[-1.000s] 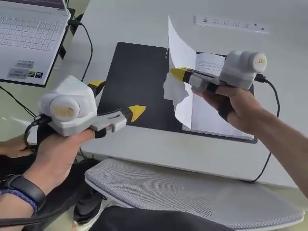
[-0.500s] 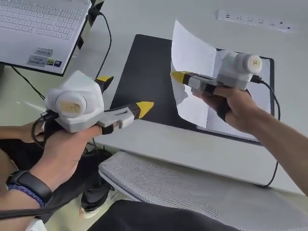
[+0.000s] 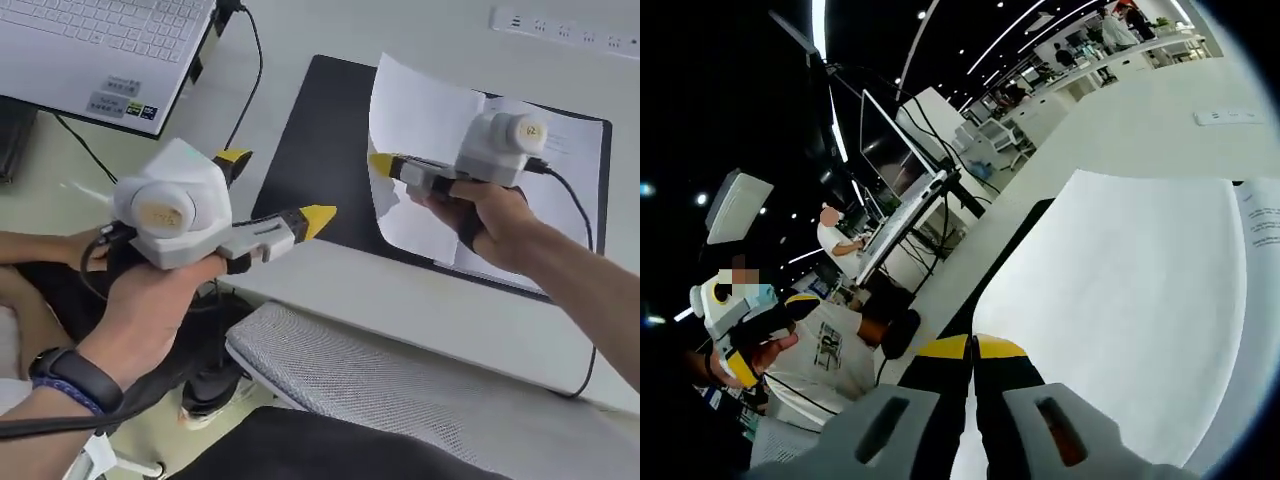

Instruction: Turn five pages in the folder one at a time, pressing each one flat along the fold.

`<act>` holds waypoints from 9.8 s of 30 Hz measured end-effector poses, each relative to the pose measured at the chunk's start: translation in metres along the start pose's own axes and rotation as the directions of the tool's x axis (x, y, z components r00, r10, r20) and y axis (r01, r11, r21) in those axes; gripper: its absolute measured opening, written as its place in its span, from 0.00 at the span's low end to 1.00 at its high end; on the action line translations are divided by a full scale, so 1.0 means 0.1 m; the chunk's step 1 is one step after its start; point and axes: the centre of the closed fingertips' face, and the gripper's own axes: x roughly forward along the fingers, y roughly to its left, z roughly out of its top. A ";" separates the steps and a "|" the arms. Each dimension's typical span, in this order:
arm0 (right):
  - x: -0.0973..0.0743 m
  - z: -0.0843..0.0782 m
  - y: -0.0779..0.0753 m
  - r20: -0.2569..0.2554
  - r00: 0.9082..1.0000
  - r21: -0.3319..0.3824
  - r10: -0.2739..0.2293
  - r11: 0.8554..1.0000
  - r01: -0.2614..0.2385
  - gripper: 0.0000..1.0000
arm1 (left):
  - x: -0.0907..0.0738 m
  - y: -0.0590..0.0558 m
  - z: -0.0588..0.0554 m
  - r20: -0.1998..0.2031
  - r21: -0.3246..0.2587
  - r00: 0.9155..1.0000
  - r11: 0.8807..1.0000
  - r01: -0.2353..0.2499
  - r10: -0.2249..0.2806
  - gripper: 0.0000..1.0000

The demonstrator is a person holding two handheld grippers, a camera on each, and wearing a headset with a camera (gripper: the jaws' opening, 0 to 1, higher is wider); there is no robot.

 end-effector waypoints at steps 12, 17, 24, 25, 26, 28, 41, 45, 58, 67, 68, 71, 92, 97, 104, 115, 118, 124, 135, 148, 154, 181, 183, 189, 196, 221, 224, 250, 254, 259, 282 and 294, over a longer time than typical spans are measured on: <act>0.14 -0.19 -0.12 -0.054 0.998 0.037 -0.027 0.999 0.029 0.00 | -0.02 0.00 -0.03 -0.009 -0.008 1.000 1.000 0.000 0.000 0.73; 0.16 -0.24 -0.13 -0.070 0.997 0.041 -0.034 0.998 0.037 0.03 | -0.02 0.00 -0.03 -0.011 -0.008 1.000 1.000 -0.002 0.002 0.72; 0.20 -0.33 -0.12 -0.097 0.995 0.051 -0.039 0.998 0.044 0.09 | -0.03 0.02 -0.04 -0.013 -0.005 1.000 1.000 -0.003 0.003 0.72; 0.20 -0.34 -0.12 -0.101 0.994 0.047 -0.039 0.998 0.044 0.08 | -0.04 0.02 -0.04 -0.012 -0.007 1.000 1.000 -0.004 0.004 0.72; 0.20 -0.35 -0.12 -0.103 0.994 0.044 -0.041 0.998 0.046 0.08 | -0.04 0.02 -0.04 -0.013 -0.007 1.000 1.000 -0.005 0.005 0.72; 0.21 -0.37 -0.13 -0.109 0.993 0.047 -0.043 0.998 0.048 0.10 | -0.05 0.03 -0.06 -0.015 -0.007 1.000 1.000 -0.007 0.007 0.72; 0.15 -0.26 -0.10 -0.082 0.996 0.042 -0.034 0.998 0.038 0.10 | 0.02 0.02 -0.05 -0.016 -0.001 1.000 1.000 0.001 -0.001 0.71; 0.08 -0.19 -0.09 -0.066 0.997 0.021 -0.039 0.999 0.040 0.10 | 0.10 0.02 -0.04 -0.016 0.004 1.000 1.000 0.013 -0.013 0.70; -0.22 0.09 -0.14 0.007 0.997 -0.026 -0.071 0.997 0.072 0.05 | 0.45 -0.09 -0.09 -0.043 0.031 0.996 0.997 0.075 -0.074 0.63; -0.44 0.20 -0.16 0.048 0.995 -0.053 -0.088 0.994 0.091 0.03 | 0.71 -0.26 -0.28 -0.098 0.045 0.986 0.989 0.139 -0.134 0.55; -0.46 0.21 -0.15 0.051 0.995 -0.058 -0.089 0.994 0.092 0.02 | 0.75 -0.27 -0.31 -0.107 0.049 0.985 0.988 0.145 -0.139 0.54; -0.54 0.22 -0.15 0.059 0.994 -0.065 -0.095 0.993 0.099 0.01 | 0.85 -0.30 -0.39 -0.129 0.053 0.980 0.986 0.158 -0.151 0.52; -1.07 0.12 -0.19 0.106 0.986 -0.062 -0.128 0.989 0.135 0.00 | 1.30 -0.45 -0.86 -0.250 0.074 0.950 0.974 0.214 -0.189 0.33; -1.16 0.06 -0.23 0.107 0.984 -0.053 -0.139 0.988 0.146 0.00 | 1.34 -0.46 -0.96 -0.270 0.083 0.944 0.972 0.218 -0.189 0.28; -1.24 0.00 -0.31 0.105 0.983 -0.038 -0.153 0.987 0.158 0.00 | 1.39 -0.45 -1.08 -0.297 0.113 0.939 0.970 0.216 -0.174 0.16; -1.23 0.05 -0.44 0.102 0.983 -0.034 -0.155 0.987 0.159 0.00 | 1.43 -0.35 -1.06 -0.282 0.170 0.950 0.967 0.188 -0.135 0.00; -1.20 0.07 -0.48 0.098 0.983 -0.035 -0.154 0.987 0.158 0.00 | 1.43 -0.34 -1.05 -0.277 0.162 0.952 0.971 0.177 -0.128 0.00; -1.11 0.14 -0.62 0.081 0.985 -0.043 -0.152 0.987 0.155 0.00 | 1.44 -0.32 -1.04 -0.270 0.157 0.955 0.973 0.169 -0.123 0.00; -1.00 0.33 -0.90 0.082 0.985 -0.045 -0.149 0.987 0.153 0.00 | 1.43 -0.31 -1.04 -0.271 0.143 0.955 0.976 0.166 -0.123 0.00; -0.84 0.34 -1.36 0.063 0.986 -0.010 -0.154 0.988 0.155 0.00 | 1.43 -0.29 -1.05 -0.272 0.125 0.955 0.979 0.159 -0.120 0.00; -0.83 0.30 -1.41 0.057 0.988 0.012 -0.140 0.990 0.140 0.00 | 1.42 -0.30 -1.03 -0.273 0.125 0.954 0.979 0.160 -0.121 0.00; -0.65 0.85 -1.96 0.182 0.965 0.110 -0.191 0.979 0.173 0.00 | 1.41 -0.31 -1.02 -0.278 0.122 0.954 0.981 0.152 -0.113 0.00; -0.64 0.88 -1.95 0.198 0.960 0.119 -0.198 0.977 0.177 0.00 | 1.41 -0.32 -1.02 -0.279 0.123 0.954 0.981 0.151 -0.112 0.00; -0.62 1.04 -2.05 0.259 0.938 0.172 -0.231 0.966 0.191 0.00 | 1.41 -0.32 -1.03 -0.282 0.123 0.953 0.980 0.155 -0.115 0.00; -0.62 1.17 -2.14 0.289 0.921 0.192 -0.261 0.958 0.211 0.00 | 1.41 -0.31 -1.03 -0.283 0.122 0.952 0.981 0.153 -0.114 0.00; -0.72 0.69 -1.76 0.173 0.976 0.062 -0.135 0.990 0.126 0.00 | 1.42 -0.32 -1.03 -0.276 0.118 0.953 0.980 0.160 -0.123 0.00; -0.76 0.60 -1.70 0.166 0.978 0.056 -0.124 0.992 0.116 0.00 | 1.42 -0.32 -1.04 -0.274 0.117 0.954 0.980 0.159 -0.122 0.00; -1.00 -0.23 -0.88 0.101 0.995 0.018 -0.021 1.000 0.020 0.00 | 1.41 -0.33 -1.02 -0.270 0.123 0.954 0.979 0.165 -0.127 0.00; -1.03 -0.36 -0.76 0.078 0.997 0.014 0.001 1.000 -0.002 0.00 | 1.42 -0.33 -1.03 -0.270 0.124 0.955 0.979 0.164 -0.126 0.00; -1.07 -0.52 -0.62 0.057 0.998 0.017 0.022 1.000 -0.023 0.00 | 1.43 -0.32 -1.04 -0.269 0.123 0.955 0.979 0.162 -0.125 0.00; -1.20 -0.92 -0.30 0.017 0.998 0.037 0.068 0.997 -0.068 0.00 | 1.41 -0.32 -1.06 -0.269 0.125 0.955 0.979 0.162 -0.123 0.00; -1.20 -0.93 -0.31 0.006 0.998 0.040 0.063 0.997 -0.063 0.00 | 1.41 -0.32 -1.05 -0.272 0.128 0.954 0.978 0.165 -0.125 0.00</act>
